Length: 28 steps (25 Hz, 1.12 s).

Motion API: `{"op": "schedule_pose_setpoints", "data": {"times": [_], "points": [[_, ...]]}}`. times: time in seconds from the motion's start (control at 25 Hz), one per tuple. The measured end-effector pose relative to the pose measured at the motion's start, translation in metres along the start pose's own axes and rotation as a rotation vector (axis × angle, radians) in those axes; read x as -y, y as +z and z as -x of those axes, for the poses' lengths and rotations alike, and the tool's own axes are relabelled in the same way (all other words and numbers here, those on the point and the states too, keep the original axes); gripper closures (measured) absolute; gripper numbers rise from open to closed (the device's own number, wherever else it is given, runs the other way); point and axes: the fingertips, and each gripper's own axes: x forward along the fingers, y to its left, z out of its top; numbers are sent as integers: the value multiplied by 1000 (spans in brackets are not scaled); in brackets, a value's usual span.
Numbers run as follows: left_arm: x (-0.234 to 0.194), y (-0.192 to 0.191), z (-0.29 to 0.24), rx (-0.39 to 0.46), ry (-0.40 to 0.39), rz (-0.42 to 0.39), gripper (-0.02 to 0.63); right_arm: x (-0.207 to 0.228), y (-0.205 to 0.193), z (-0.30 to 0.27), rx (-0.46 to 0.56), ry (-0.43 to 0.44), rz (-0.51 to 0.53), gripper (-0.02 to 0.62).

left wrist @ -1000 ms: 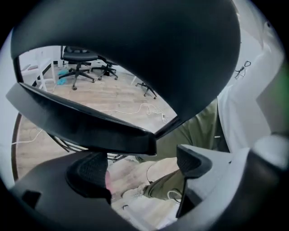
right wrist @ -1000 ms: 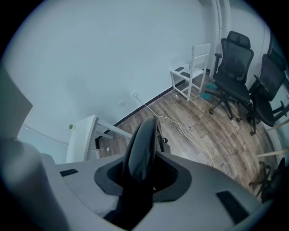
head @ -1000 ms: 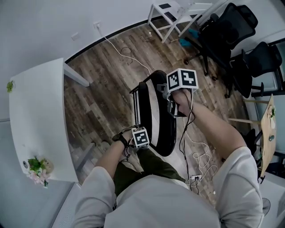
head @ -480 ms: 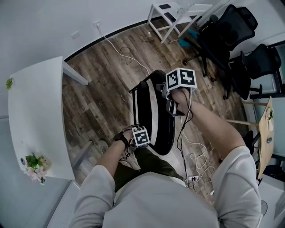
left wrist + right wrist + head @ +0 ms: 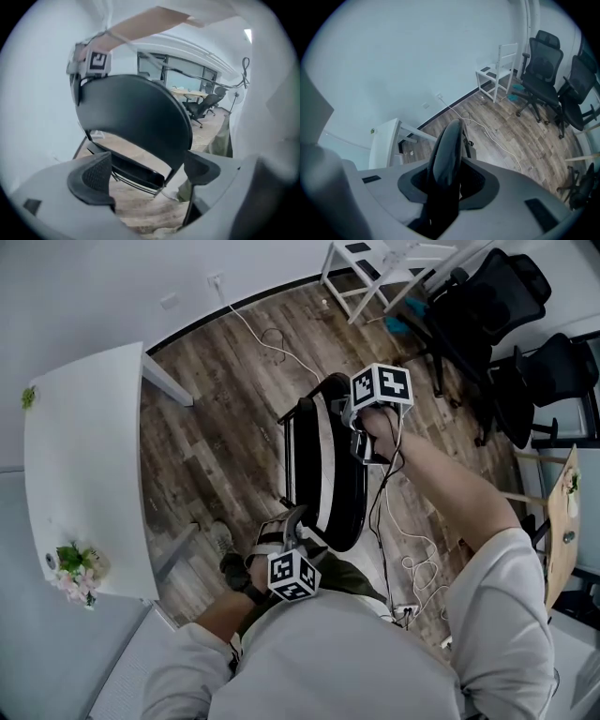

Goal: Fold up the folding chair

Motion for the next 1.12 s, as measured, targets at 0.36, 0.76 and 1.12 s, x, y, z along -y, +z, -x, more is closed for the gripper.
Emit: {"op": "schedule_pose_setpoints", "data": {"times": [0.36,0.76,1.12], "points": [[34,31,-1,182,109,-89,137,24,1,5,-1,-34,21,476],[27,60,-27,216,498,-165,127,-8,0,-5,-2,-35,18,481],[4,28,20,239,469,40,241,-60,-3,-20,5,-140,140,511]]}}
